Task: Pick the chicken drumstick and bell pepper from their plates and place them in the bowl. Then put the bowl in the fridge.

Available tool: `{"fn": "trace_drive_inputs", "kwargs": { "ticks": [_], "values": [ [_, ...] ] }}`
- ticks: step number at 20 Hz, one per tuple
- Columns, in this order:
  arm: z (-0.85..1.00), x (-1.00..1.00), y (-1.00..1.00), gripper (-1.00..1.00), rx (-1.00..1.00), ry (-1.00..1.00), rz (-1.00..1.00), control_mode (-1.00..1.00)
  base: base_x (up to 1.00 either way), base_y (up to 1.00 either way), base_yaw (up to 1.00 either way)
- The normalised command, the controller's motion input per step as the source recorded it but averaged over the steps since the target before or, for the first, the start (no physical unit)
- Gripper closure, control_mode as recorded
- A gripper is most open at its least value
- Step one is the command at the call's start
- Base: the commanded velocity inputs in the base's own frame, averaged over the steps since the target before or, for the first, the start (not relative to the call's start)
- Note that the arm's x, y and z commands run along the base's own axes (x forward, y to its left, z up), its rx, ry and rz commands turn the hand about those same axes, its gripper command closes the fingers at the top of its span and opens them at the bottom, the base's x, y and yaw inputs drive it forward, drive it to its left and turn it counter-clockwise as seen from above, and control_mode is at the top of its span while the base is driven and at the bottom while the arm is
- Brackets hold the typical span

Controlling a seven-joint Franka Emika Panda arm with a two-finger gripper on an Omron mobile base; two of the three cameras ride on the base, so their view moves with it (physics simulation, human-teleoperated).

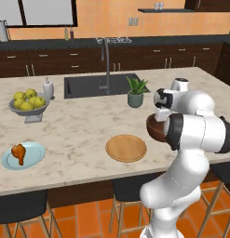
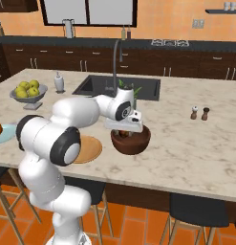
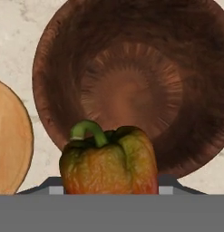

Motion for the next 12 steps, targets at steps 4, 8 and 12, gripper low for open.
{"fn": "trace_drive_inputs", "kwargs": {
  "ticks": [4, 8, 12],
  "values": [
    [-0.42, 0.43, -0.07, 1.0, 0.0, 0.0, 0.0, -1.0, 0.0, 0.0, 0.0],
    [-0.5, 0.03, -0.02, 1.0, 0.0, 0.0, 0.0, -1.0, 0.0, 0.0, 0.0],
    [-0.33, 0.0, -0.01, 1.0, 0.0, 0.0, 0.0, -1.0, 0.0, 0.0, 0.0]
  ]
}}
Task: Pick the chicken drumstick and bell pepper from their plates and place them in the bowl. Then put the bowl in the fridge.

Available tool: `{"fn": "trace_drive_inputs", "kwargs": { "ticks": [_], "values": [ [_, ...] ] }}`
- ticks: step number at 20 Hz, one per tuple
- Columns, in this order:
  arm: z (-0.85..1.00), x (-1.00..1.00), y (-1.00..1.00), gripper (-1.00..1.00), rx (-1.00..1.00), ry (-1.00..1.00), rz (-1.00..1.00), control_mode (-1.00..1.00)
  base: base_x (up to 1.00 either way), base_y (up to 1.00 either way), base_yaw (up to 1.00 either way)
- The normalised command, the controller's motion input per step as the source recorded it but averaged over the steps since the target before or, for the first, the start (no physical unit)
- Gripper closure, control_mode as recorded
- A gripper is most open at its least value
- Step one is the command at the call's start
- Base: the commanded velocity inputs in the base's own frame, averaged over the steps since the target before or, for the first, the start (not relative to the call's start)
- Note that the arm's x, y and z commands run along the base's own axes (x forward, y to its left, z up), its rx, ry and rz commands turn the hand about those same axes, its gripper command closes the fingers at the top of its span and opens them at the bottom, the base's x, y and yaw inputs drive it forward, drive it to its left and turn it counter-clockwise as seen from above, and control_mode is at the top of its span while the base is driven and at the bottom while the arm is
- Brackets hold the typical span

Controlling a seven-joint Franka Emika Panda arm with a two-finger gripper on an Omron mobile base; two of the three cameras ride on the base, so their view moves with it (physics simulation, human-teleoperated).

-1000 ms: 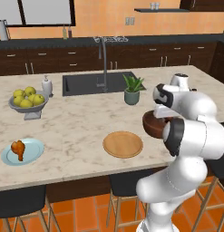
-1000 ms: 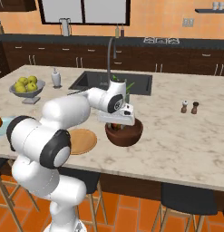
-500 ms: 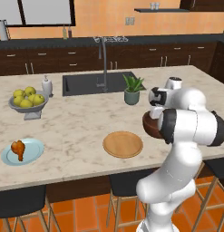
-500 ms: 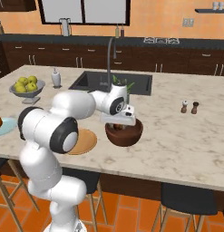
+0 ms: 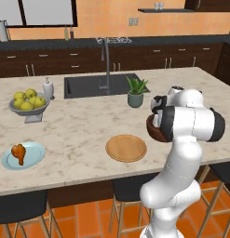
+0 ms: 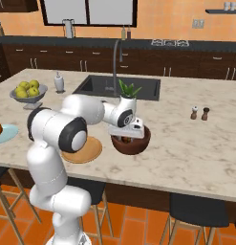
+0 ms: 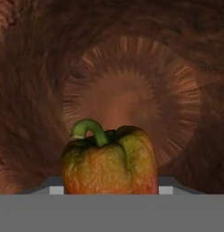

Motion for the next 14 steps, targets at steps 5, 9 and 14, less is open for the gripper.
{"fn": "trace_drive_inputs", "kwargs": {
  "ticks": [5, 9, 14],
  "values": [
    [-0.11, 0.07, -0.02, -1.0, 0.0, 0.0, 0.0, -1.0, 0.0, 0.0, 0.0],
    [0.11, 0.01, 0.0, -1.0, 0.0, 0.0, 0.0, -1.0, 0.0, 0.0, 0.0],
    [0.7, -0.1, 0.07, -1.0, 0.0, 0.0, -0.02, -1.0, 0.0, 0.0, 0.0]
  ]
}}
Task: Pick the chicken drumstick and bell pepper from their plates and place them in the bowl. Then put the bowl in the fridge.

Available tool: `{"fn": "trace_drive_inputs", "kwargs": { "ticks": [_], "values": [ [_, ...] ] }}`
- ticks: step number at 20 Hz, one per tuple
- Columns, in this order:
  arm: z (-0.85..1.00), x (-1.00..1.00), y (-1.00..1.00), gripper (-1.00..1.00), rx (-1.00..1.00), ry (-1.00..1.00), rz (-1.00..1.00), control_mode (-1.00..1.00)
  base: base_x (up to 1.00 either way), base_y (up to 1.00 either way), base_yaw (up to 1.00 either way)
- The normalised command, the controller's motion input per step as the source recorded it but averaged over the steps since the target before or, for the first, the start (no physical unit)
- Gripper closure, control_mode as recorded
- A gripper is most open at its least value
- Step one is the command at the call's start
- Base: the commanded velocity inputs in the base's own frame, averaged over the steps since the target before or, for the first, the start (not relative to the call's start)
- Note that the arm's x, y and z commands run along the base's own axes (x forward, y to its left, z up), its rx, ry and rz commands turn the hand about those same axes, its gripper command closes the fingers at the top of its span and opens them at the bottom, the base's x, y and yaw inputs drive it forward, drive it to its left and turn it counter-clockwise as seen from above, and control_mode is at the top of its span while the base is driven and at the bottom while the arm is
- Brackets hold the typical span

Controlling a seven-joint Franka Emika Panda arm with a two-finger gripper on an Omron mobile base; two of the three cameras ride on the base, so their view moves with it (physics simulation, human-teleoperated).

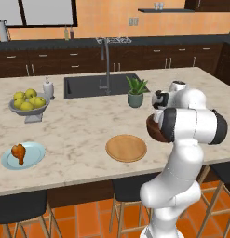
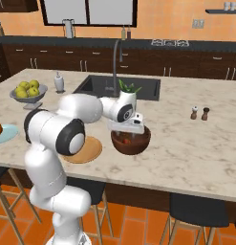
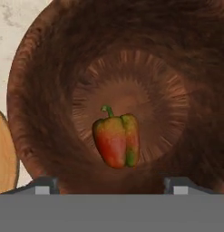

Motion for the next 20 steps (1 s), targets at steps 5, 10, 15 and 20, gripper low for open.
{"fn": "trace_drive_inputs", "kwargs": {
  "ticks": [5, 10, 15, 20],
  "values": [
    [0.87, -0.4, 0.17, -1.0, 0.0, 0.02, -0.06, -1.0, 0.0, 0.0, 0.0],
    [0.38, -0.86, 0.7, -1.0, 0.0, 0.05, -0.1, -1.0, 0.0, 0.0, 0.0],
    [0.09, -1.0, 0.67, -1.0, 0.0, -0.02, -0.13, -1.0, 0.0, 0.0, 0.0],
    [0.1, -0.83, 0.89, -1.0, -0.01, -0.05, 0.01, -1.0, 0.0, 0.0, 0.0]
  ]
}}
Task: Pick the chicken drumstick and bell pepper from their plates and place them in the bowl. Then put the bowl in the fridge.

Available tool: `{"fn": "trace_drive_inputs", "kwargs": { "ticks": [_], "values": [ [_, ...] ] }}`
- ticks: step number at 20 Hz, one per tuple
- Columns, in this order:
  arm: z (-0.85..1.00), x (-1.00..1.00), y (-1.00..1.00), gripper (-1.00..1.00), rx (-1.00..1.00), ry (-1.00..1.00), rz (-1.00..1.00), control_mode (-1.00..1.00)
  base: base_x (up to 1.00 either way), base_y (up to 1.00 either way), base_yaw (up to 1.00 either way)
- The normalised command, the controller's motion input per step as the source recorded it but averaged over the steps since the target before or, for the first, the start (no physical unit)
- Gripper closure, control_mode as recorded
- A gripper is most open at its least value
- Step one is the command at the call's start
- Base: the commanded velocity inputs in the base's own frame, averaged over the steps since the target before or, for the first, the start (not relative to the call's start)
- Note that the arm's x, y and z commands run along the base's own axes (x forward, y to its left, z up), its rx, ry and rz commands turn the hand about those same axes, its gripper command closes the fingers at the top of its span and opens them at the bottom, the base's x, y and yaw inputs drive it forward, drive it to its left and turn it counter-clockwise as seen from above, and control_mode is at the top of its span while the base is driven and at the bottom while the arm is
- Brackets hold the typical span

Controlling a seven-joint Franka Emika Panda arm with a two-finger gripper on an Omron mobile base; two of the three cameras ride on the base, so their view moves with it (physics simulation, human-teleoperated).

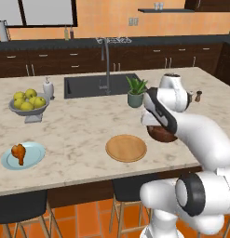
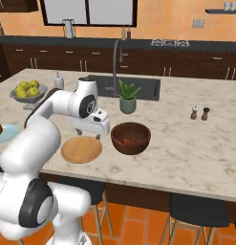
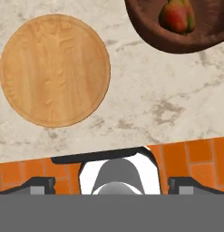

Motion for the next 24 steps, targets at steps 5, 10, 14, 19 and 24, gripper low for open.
{"fn": "trace_drive_inputs", "kwargs": {
  "ticks": [5, 10, 14, 19, 24],
  "values": [
    [0.19, -0.48, 0.48, -1.0, -0.04, 0.0, 0.0, -1.0, 0.0, 0.0, 0.0],
    [0.06, -0.05, 0.23, -1.0, -0.01, 0.0, -0.03, -1.0, 0.0, 0.0, 0.0],
    [0.0, 0.0, -0.01, -1.0, 0.0, 0.0, 0.0, -1.0, 0.0, 0.0, 0.0],
    [0.0, 0.0, 0.0, -1.0, 0.0, 0.0, 0.0, 1.0, -0.05, 0.07, 0.0],
    [0.0, 0.0, 0.0, -1.0, 0.0, 0.0, 0.0, 1.0, -0.04, 0.9, -0.02]
  ]
}}
